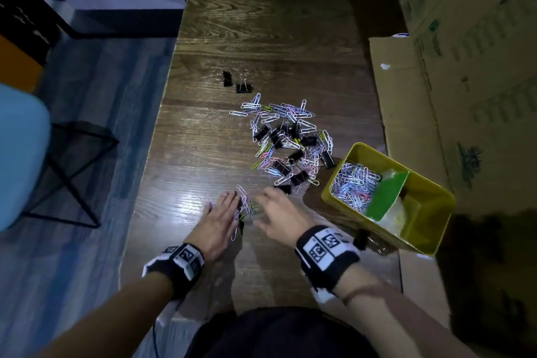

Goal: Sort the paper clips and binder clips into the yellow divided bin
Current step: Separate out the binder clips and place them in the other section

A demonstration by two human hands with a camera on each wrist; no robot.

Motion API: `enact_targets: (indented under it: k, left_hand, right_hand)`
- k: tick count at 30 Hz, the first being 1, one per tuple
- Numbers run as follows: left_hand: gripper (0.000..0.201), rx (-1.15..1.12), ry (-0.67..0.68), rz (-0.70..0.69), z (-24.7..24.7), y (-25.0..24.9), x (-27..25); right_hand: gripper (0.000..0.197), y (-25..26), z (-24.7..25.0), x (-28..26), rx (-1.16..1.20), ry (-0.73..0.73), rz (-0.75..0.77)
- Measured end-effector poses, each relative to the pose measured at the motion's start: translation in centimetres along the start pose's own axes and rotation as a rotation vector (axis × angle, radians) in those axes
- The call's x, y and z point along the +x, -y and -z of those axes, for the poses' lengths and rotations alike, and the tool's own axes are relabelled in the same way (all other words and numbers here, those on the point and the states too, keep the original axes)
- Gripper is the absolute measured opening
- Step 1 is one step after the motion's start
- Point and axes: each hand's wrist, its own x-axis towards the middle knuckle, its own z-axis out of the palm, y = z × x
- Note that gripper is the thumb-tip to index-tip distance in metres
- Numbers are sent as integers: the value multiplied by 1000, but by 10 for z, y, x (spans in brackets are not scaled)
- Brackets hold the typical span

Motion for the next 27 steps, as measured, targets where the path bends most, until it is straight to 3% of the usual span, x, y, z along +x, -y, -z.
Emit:
enact_targets:
  k: [4,5,9,10,11,15,18,20,23,25,27]
  left_hand:
    - [55,-167,-210,-5,14,24,-24]
    - [46,-140,-198,33,21,29,-30]
    - [6,173,349,212,44,25,-41]
    - [6,181,402,207,43,22,-42]
    - [8,159,400,186,40,20,-39]
    - [19,-40,185,124,34,16,-19]
    - [12,-100,80,103,43,13,-5]
    - [35,-130,-17,119,50,16,-1]
    - [95,-9,48,214,58,17,0]
    - [102,42,82,191,55,13,1]
    - [92,-34,69,194,48,11,4]
  right_hand:
    - [103,5,-33,23,-113,96,-91]
    - [112,6,-36,27,-150,105,-117]
    - [127,13,-39,40,-211,116,-198]
    - [128,13,-40,42,-223,116,-212]
    - [127,14,-41,43,-233,112,-215]
    - [114,19,-51,38,-223,92,-151]
    - [111,23,-58,33,-203,72,-141]
    - [113,24,-62,35,-159,19,-186]
    - [107,31,-66,39,-156,-16,-217]
    - [98,36,-67,41,-169,3,-230]
    - [86,39,-68,44,-118,33,-259]
